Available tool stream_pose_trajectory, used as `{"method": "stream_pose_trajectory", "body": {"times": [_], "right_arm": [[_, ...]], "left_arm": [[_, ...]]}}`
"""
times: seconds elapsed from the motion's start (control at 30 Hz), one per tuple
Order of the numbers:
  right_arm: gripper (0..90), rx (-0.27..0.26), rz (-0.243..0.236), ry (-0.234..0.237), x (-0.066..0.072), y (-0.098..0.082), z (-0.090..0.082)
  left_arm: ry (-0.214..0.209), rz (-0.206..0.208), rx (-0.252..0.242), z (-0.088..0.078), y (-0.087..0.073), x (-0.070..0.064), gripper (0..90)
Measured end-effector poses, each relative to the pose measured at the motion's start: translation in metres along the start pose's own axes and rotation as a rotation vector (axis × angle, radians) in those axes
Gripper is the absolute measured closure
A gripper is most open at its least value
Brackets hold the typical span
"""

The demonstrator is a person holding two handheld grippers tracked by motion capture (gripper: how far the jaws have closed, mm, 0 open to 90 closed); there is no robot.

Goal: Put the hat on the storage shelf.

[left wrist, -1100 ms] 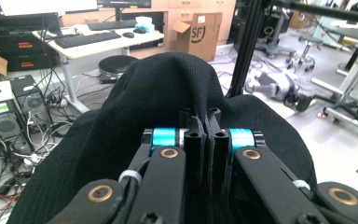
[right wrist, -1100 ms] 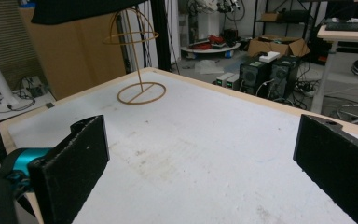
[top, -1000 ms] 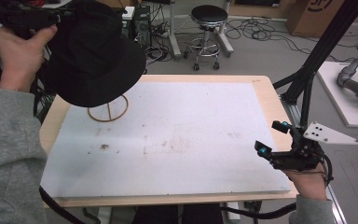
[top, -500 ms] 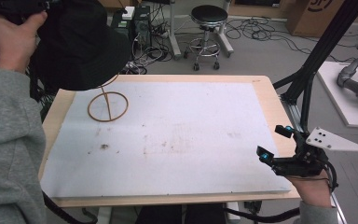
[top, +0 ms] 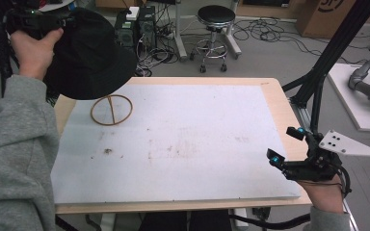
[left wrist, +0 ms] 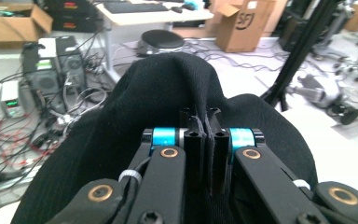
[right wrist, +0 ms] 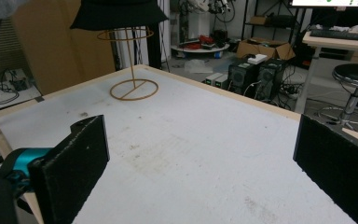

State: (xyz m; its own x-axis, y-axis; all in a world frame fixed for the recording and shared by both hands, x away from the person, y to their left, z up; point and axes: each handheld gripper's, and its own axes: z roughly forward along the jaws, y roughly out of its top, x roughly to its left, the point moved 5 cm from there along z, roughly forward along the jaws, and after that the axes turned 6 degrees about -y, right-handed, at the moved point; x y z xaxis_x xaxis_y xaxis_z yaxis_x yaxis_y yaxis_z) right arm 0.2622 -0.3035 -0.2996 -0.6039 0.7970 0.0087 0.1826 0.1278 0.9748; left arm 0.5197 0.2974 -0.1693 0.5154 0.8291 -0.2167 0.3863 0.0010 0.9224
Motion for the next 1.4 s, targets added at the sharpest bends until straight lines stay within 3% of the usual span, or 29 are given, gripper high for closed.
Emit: {"method": "stream_pose_trajectory", "body": {"times": [0.1,0.2,0.3,0.4,0.67,0.97,1.13,1.3,1.4], "right_arm": [[2.8,0.001,0.002,0.001,0.000,-0.001,0.000],[2.9,0.005,0.005,0.000,-0.001,-0.002,0.001],[2.9,0.011,0.007,0.002,-0.002,-0.004,0.004],[2.9,0.020,0.006,0.007,-0.001,-0.005,0.006],[2.9,0.022,0.007,0.013,0.001,-0.005,0.008],[2.9,0.027,0.004,0.022,0.002,-0.006,0.010],[2.9,0.027,0.008,0.024,0.001,-0.006,0.011],[2.9,0.037,0.000,0.037,0.004,-0.007,0.015],[2.9,0.037,-0.001,0.044,0.006,-0.006,0.017]], "left_arm": [[0.015,-0.017,0.007,0.003,-0.011,0.009,88.0],[0.005,-0.053,0.002,0.005,-0.023,0.018,88.0],[-0.001,-0.063,0.003,0.009,-0.033,0.022,88.0],[-0.001,-0.064,0.024,0.013,-0.040,0.023,88.0],[-0.044,-0.109,0.000,0.017,-0.054,0.024,87.4],[-0.029,-0.093,0.019,0.020,-0.058,0.022,84.8],[-0.043,-0.106,-0.016,0.012,-0.055,0.022,67.3],[-0.035,-0.126,-0.021,0.002,-0.054,0.025,36.8],[0.010,-0.115,-0.005,-0.005,-0.055,0.022,13.0]]}}
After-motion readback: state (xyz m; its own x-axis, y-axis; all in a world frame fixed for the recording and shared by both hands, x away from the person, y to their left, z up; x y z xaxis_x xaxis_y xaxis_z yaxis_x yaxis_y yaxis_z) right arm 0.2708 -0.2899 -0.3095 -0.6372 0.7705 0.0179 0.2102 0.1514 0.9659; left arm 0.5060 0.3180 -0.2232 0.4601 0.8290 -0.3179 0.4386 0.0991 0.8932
